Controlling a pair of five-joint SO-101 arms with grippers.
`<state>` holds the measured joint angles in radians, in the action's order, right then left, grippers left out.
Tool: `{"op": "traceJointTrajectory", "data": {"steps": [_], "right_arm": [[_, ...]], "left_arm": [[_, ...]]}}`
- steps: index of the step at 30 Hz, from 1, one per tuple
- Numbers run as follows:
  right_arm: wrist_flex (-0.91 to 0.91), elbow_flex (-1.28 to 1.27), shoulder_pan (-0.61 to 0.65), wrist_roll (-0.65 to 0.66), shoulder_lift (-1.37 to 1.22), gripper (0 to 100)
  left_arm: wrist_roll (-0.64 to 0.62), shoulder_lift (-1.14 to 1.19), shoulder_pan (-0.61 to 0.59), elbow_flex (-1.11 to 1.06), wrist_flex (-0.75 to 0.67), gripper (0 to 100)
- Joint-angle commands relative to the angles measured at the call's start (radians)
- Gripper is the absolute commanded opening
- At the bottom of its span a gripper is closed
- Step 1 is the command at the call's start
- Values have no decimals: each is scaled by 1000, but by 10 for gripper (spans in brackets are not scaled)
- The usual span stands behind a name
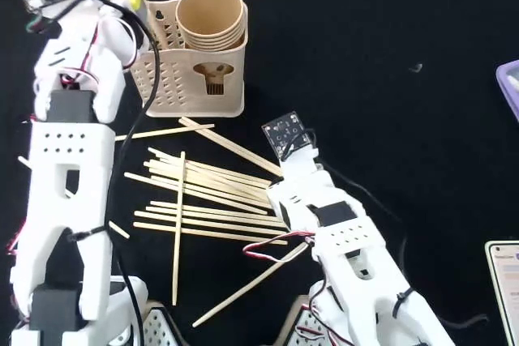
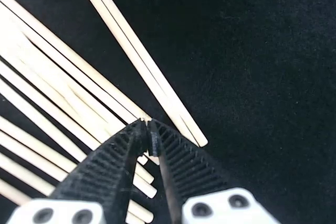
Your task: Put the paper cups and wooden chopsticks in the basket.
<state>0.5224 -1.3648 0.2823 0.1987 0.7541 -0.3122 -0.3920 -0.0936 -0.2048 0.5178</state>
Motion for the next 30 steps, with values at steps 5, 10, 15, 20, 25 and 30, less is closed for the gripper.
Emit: {"op": "traceJointTrajectory", "data": {"steps": [5, 10, 15, 20, 25, 30], "right_arm": [[-18, 4, 14, 11, 25, 15], [2, 12, 11, 11, 30, 16], [178, 111, 12, 66, 28, 29], [258, 157, 25, 140, 24, 155], [259, 165, 81, 172, 24, 143], [267, 240, 137, 175, -68, 130]], "left_arm": [[173, -152, -81, 206, 359, 101], [267, -270, -225, 45, 638, 101], [272, -374, -325, -317, 698, 102], [272, -453, -346, -682, 537, 102], [270, -529, -338, -892, 325, 102], [270, -575, -338, -1044, 189, 104]]}}
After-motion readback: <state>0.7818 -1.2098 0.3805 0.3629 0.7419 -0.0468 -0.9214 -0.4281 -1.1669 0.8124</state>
